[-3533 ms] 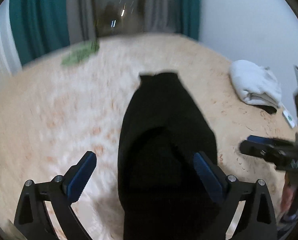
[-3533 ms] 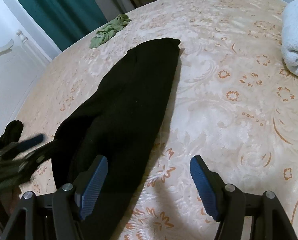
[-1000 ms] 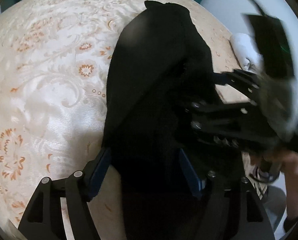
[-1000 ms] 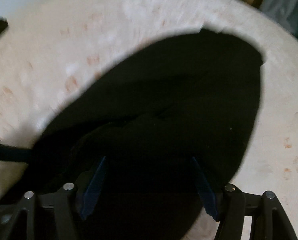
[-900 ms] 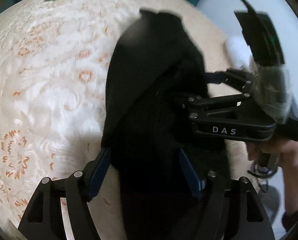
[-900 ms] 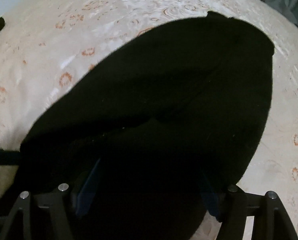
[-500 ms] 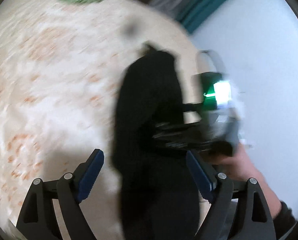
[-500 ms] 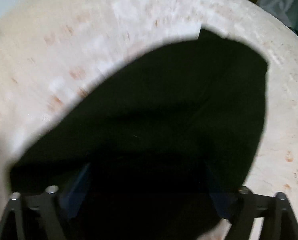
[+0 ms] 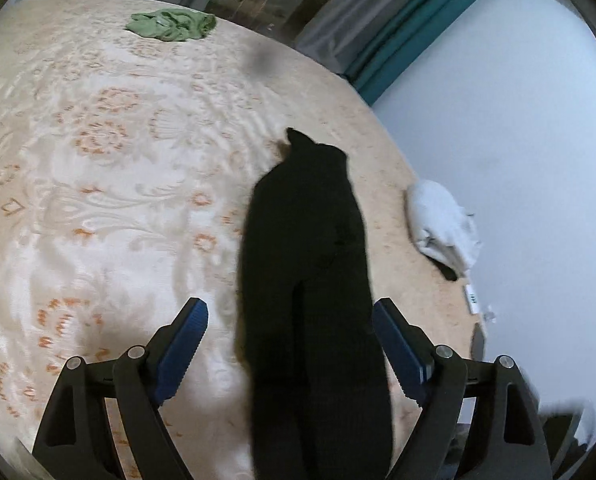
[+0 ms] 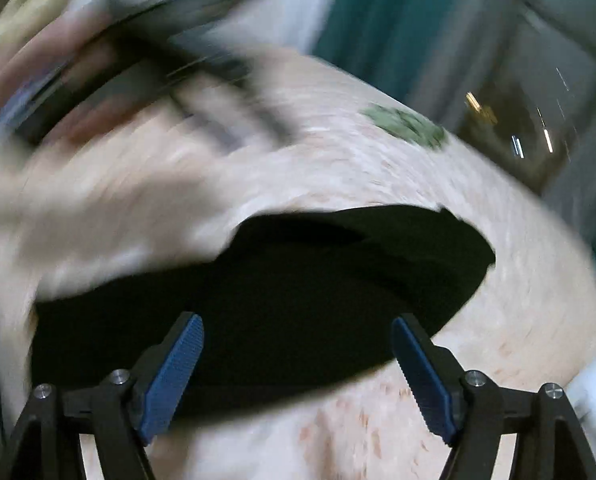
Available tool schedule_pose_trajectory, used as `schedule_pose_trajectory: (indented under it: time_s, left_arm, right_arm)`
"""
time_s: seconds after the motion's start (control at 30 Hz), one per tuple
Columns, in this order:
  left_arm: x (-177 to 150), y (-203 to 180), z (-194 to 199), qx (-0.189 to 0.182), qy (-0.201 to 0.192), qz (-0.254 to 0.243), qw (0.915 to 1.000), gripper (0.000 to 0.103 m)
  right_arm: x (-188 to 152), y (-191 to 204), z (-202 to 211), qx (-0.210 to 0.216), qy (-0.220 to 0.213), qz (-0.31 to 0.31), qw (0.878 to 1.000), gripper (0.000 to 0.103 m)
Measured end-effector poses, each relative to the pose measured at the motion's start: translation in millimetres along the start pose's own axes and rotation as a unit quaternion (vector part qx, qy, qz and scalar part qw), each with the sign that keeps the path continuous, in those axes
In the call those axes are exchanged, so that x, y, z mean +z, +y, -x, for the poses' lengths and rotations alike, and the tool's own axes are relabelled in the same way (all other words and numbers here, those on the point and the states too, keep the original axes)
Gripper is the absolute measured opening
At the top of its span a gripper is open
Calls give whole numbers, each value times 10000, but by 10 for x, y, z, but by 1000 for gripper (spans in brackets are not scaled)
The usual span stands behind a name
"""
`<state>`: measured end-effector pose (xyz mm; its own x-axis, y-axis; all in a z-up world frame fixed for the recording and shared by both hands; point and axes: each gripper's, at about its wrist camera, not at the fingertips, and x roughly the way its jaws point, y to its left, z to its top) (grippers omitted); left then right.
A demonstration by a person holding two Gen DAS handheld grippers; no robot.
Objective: Fold clothes
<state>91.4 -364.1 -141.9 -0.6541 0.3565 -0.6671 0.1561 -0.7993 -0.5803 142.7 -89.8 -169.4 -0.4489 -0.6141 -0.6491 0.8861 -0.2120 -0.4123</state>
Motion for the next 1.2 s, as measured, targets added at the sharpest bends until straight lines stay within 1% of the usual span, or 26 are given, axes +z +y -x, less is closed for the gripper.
schedule_pose_trajectory:
  time_s: [0.07, 0.1, 0.17, 0.23, 0.3, 0.4, 0.5, 0.63, 0.67, 0.77, 0.83, 0.87, 0.9, 0.93, 1.0, 1.03, 1.07, 1.1, 1.2]
  left_arm:
    - [27, -40, -146, -64, 78, -44, 9999, 86]
    - [-1, -102, -147, -62, 127, -98, 9999, 86]
    - [-69, -238, -84, -43, 214, -222, 9995, 86]
    - [-121, -316, -122, 40, 261, -376, 9989, 86]
    - [-170, -381, -183, 138, 299, -536, 9980, 86]
    - [-217, -430, -206, 247, 312, -733, 9965, 86]
    - [-241, -418, -209, 389, 314, -825, 9953, 86]
    - [-189, -302, -225, 538, 359, -598, 9961, 86]
    - [-170, -273, -229, 552, 357, -528, 9964, 86]
    - [-111, -193, -212, 601, 318, -366, 9970, 86]
    - [-83, -151, -192, 630, 295, -313, 9971, 86]
    - [-74, -131, -181, 631, 292, -292, 9972, 86]
    - [-66, -106, -164, 625, 291, -266, 9973, 86]
    - [-61, -81, -141, 617, 286, -241, 9974, 86]
    - [-51, -43, -89, 598, 263, -203, 9977, 86]
    - [-45, -32, -59, 574, 236, -196, 9979, 86]
    - [-38, -22, -26, 533, 208, -193, 9982, 86]
    - [-31, -13, 6, 483, 180, -192, 9985, 86]
    - [-15, 35, 78, 170, 177, -94, 9997, 86]
  right_arm:
    - [-116, 349, 151, -54, -17, 776, 9970, 81]
    - [-181, 546, 222, -90, -30, 1147, 9934, 81]
    - [-268, 784, 267, -147, -73, 1536, 9880, 81]
    - [-319, 946, 275, -257, -118, 1682, 9854, 81]
    - [-315, 996, 235, -304, -144, 1528, 9877, 81]
    - [-307, 1034, 188, -378, -55, 1310, 9906, 81]
    - [-228, 1128, 121, -414, 26, 1213, 9917, 81]
    - [-171, 1225, -30, -359, 242, 1144, 9925, 81]
    - [-168, 1268, -85, -402, 326, 1153, 9920, 81]
    - [-202, 1332, -333, -704, 722, 1112, 9887, 81]
    - [-171, 1308, -437, -875, 750, 960, 9887, 81]
    - [-148, 1288, -455, -796, 818, 866, 9897, 80]
    - [-126, 1269, -474, -716, 886, 772, 9905, 61]
    - [-104, 1249, -492, -637, 953, 677, 9911, 28]
    - [-75, 1192, -483, -489, 1057, 553, 9916, 20]
    - [-66, 1156, -462, -420, 1098, 514, 9917, 19]
    - [-52, 1102, -434, -336, 1135, 432, 9920, 18]
    - [-13, 968, -377, -193, 1154, 175, 9930, 18]
    - [168, 622, -239, 37, 1099, -310, 9935, 18]
